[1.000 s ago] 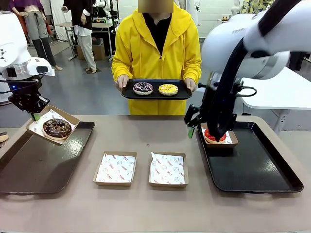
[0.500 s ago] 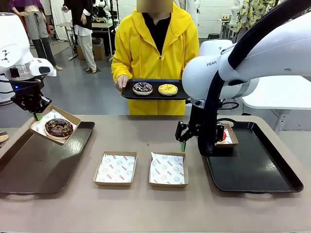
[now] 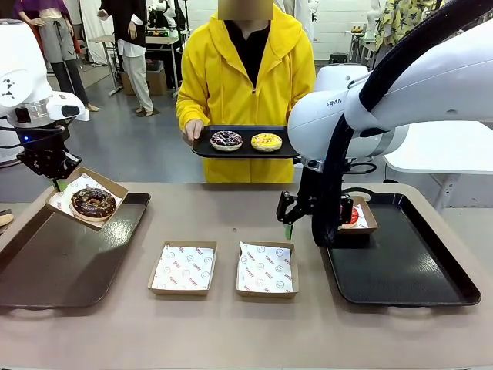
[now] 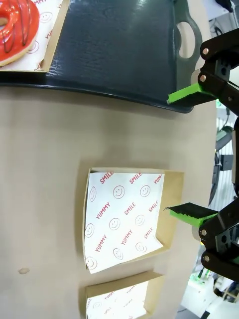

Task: Individually package the donuts and arrange them on the tray.
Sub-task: Place the picked Paper togo box on the Handle tray while simultaneously picking up another Paper togo box from the table with the other hand.

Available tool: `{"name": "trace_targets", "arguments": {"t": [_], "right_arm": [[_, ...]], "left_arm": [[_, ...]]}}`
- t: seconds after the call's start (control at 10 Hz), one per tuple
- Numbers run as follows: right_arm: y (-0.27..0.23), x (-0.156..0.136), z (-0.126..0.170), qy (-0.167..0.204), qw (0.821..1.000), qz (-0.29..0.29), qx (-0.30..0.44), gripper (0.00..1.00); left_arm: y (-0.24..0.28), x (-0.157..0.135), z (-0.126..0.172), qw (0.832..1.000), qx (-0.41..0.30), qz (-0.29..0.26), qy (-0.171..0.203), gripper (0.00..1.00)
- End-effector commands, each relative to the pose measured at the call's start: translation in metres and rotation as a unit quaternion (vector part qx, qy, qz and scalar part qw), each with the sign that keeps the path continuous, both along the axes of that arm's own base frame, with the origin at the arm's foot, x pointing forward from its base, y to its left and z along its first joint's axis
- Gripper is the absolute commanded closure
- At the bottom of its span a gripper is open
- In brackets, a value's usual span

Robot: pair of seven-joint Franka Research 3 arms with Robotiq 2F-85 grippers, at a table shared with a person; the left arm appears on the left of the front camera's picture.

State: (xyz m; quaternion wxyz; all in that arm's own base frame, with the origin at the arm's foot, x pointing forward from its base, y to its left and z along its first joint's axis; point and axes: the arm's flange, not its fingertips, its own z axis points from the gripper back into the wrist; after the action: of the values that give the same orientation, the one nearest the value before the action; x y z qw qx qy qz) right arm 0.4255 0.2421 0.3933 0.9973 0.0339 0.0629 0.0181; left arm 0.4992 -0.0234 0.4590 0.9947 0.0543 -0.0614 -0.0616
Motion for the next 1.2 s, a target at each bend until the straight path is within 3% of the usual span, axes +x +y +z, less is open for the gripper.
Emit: {"name": "trace_targets", "arguments": {"t": [0.0, 0.2, 0.4, 0.8, 1.1], "right_arm": [[-0.001, -0.002, 0.000, 0.004, 1.000, 0.001, -0.003, 0.00], [0.005, -0.008, -0.009, -0.008, 1.000, -0.013, -0.002, 0.00], [0.015, -0.018, -0.019, -0.020, 0.999, -0.041, -0.009, 0.00], [0.036, -0.040, -0.037, -0.056, 0.998, -0.040, -0.014, 0.00], [0.028, -0.046, -0.048, -0.053, 0.998, -0.040, -0.010, 0.00]], "left_arm": [[0.000, -0.005, 0.002, 1.000, 0.002, -0.001, 0.001, 0.99], [0.000, 0.000, 0.000, 1.000, 0.000, 0.000, 0.000, 0.99], [-0.002, -0.002, -0.006, 0.999, -0.029, 0.038, 0.010, 0.99], [-0.004, 0.001, -0.013, 0.992, -0.063, 0.106, 0.032, 0.99], [-0.006, 0.010, -0.023, 0.992, -0.055, 0.099, 0.050, 0.99]]}}
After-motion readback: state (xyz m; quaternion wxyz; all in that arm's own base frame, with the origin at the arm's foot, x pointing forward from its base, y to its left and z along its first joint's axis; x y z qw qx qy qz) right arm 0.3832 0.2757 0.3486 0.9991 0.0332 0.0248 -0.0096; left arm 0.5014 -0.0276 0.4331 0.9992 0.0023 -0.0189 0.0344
